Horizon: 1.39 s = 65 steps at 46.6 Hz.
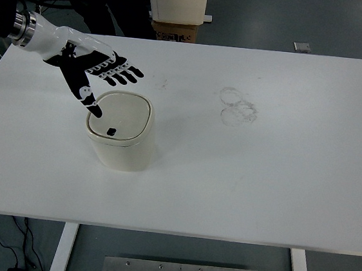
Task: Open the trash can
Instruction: 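Lower the left hand's fingertips onto the lid's front edge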
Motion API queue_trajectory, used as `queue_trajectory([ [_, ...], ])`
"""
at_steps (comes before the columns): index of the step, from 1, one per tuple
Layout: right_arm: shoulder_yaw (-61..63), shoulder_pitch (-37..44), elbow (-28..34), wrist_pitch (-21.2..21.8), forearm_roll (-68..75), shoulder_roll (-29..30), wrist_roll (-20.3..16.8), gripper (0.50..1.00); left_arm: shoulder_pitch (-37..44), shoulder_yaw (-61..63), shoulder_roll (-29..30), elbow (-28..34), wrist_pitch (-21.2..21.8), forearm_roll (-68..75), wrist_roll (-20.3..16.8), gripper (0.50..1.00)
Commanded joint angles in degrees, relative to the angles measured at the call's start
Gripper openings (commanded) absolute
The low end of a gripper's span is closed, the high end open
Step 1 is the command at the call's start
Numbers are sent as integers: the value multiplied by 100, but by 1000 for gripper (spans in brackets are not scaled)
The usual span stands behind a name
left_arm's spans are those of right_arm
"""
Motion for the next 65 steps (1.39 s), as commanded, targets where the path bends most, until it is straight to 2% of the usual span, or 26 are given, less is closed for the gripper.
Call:
queue_trajectory([
  [1,2,0,0,0,0,0,0,991,27,0,15,3,0,-56,1,1000],
  [21,2,0,0,0,0,0,0,991,-105,9,-90,-24,0,84,10,1000],
  [32,-7,0,0,0,0,0,0,991,-553,61,-169,-33,0,75,10,1000],
  [39,2,0,0,0,0,0,0,991,-641,509,-336,-33,0,23,1,1000],
  [57,2,0,0,0,0,0,0,991,-536,545,-363,46,0,5,1,1000],
  [65,2,0,0,0,0,0,0,991,-114,606,-328,152,0,5,-8,1000],
])
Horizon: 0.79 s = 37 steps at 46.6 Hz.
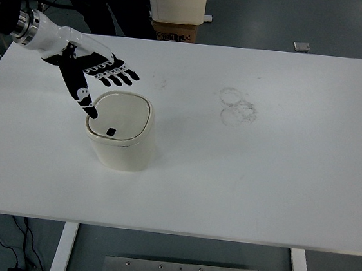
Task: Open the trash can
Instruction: 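Lower the left hand's fingertips onto the lid's front edge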
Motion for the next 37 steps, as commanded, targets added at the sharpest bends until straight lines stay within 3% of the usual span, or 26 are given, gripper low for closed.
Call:
queue_trajectory([
  [1,-8,-1,0,0,0,0,0,991,157,91,-8,17,-2,0,-7,1000],
  [37,1,-1,0,0,0,0,0,991,-748,583,-175,-264,-2,-26,-34,1000],
])
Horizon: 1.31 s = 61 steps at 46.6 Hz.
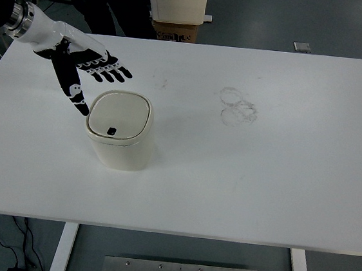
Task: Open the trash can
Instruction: 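Lower the left hand's fingertips onto the lid's front edge, then press the left hand down on the lid to release its latch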
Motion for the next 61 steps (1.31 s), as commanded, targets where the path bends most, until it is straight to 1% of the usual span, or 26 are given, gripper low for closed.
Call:
queue_trajectory([
  [1,1,0,0,0,0,0,0,991,-16,-12,-9,-63,0,-4,1,1000],
  [33,-8,0,0,0,0,0,0,991,-33,-47,-18,-696,0,-84,36,1000],
  [61,1,0,0,0,0,0,0,991,213,-47,-35,-705,0,-84,36,1000],
])
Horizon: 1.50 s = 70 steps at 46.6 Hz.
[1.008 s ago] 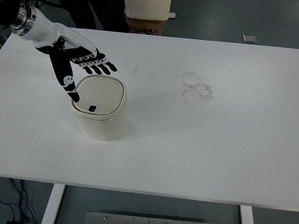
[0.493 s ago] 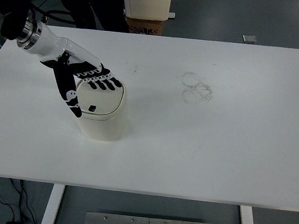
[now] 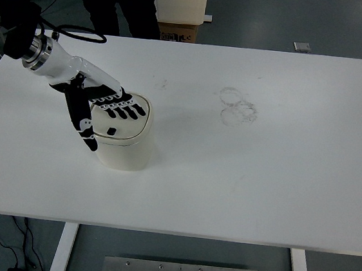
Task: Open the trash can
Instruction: 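Press the left hand down on the lid to release its latch, then lift the left hand upward, flipping the lid open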
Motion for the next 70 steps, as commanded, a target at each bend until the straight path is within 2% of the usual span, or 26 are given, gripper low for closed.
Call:
queue_trajectory([
  [1,1,0,0,0,0,0,0,991,37,1,-1,1,0,-1,-2,1000],
  [44,1,0,0,0,0,0,0,991,231,-192,34,150,0,-1,-2,1000],
  [52,1,0,0,0,0,0,0,991,283,-640,60,492,0,-27,-2,1000],
  [60,1,0,0,0,0,0,0,991,336,-921,60,1098,0,-281,-11,1000],
  [70,1,0,0,0,0,0,0,991,968,-1527,78,1995,0,-668,-11,1000],
])
